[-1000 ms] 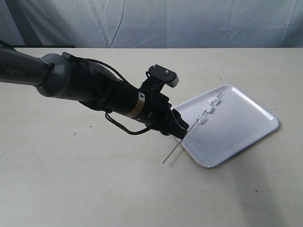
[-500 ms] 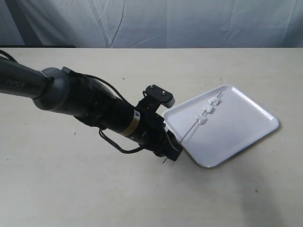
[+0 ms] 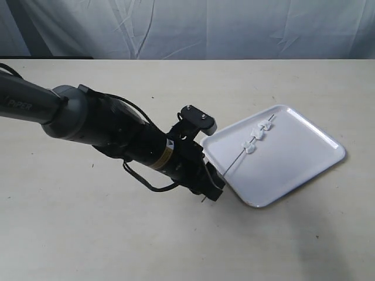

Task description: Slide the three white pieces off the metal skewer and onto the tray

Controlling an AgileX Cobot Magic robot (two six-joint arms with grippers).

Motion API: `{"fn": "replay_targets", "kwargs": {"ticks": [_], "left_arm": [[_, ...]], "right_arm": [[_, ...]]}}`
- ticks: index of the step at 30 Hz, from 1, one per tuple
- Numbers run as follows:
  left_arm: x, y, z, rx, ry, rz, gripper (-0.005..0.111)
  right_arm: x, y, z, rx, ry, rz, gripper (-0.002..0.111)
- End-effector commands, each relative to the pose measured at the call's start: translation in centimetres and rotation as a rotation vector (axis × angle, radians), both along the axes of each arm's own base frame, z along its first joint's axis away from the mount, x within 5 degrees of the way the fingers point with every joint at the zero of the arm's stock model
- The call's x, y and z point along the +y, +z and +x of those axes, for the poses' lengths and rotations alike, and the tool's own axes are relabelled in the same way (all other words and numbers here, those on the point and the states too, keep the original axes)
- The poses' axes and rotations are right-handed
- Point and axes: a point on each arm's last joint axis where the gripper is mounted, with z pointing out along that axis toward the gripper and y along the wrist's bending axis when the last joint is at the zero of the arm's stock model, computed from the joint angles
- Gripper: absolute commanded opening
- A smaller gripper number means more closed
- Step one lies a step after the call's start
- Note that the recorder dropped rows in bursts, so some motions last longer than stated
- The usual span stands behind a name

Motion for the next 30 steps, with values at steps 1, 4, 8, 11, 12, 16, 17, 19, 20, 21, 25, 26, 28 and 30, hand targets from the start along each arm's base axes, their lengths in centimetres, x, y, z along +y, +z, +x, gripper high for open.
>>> {"fn": "replay_targets", "kwargs": {"ticks": [1, 4, 8, 11, 12, 16, 17, 19, 20, 21, 25, 26, 28, 30], "left_arm": [[-0.1, -0.1, -0.2, -0.003, -0.003, 0.006, 0.041], [-0.1, -0.2, -0.2, -0.002, -0.005, 0.008, 0.041], [-0.2, -1.2, -0.5, 0.024, -0.014, 0.022, 0.041], [-0.4, -2.1, -0.7, 0.026, -0.025, 0.042, 0.041], [-0.4, -2.1, -0.6, 0.018, -0.029, 0.045, 0.041], [-0.4, -2.1, -0.5, 0.008, -0.024, 0.050, 0.040], [-0.4, -2.1, -0.5, 0.008, -0.024, 0.050, 0.039], [-0.4, -2.1, -0.5, 0.008, -0.024, 0.050, 0.036], [-0.4, -2.1, -0.5, 0.007, -0.023, 0.051, 0.032], [-0.4, -2.1, -0.5, 0.007, -0.023, 0.051, 0.029], [-0.3, -2.1, -0.4, -0.003, -0.014, 0.059, 0.014], [-0.3, -2.1, -0.4, -0.003, -0.014, 0.059, 0.011], [-0.3, -2.1, -0.4, -0.003, -0.014, 0.059, 0.005], [-0.3, -2.1, -0.4, -0.007, -0.019, 0.060, 0.000]], "right_arm": [[0.0, 0.1, 0.0, -0.005, 0.000, 0.001, -0.001], [0.0, 0.2, 0.0, -0.005, 0.000, 0.006, -0.001], [0.0, 0.2, 0.0, -0.005, 0.000, 0.006, -0.001], [0.0, 0.2, 0.0, -0.005, 0.001, 0.003, -0.001], [0.0, 0.2, 0.0, -0.005, 0.002, 0.003, -0.001], [0.0, 0.1, 0.0, -0.003, 0.002, 0.003, -0.001], [0.0, 0.1, 0.0, -0.003, 0.002, 0.003, -0.001], [0.0, 0.1, 0.0, -0.003, 0.002, 0.003, -0.001], [0.0, 0.1, 0.0, -0.003, 0.002, 0.003, -0.001], [0.0, 0.1, 0.0, -0.003, 0.002, 0.003, -0.001], [0.0, 0.1, 0.0, 0.001, 0.003, 0.003, -0.001], [0.0, 0.1, 0.0, 0.002, 0.003, 0.006, -0.001], [0.0, 0.1, 0.0, 0.003, 0.004, 0.006, -0.001], [0.0, 0.1, 0.0, 0.003, 0.004, 0.006, -0.001]]}}
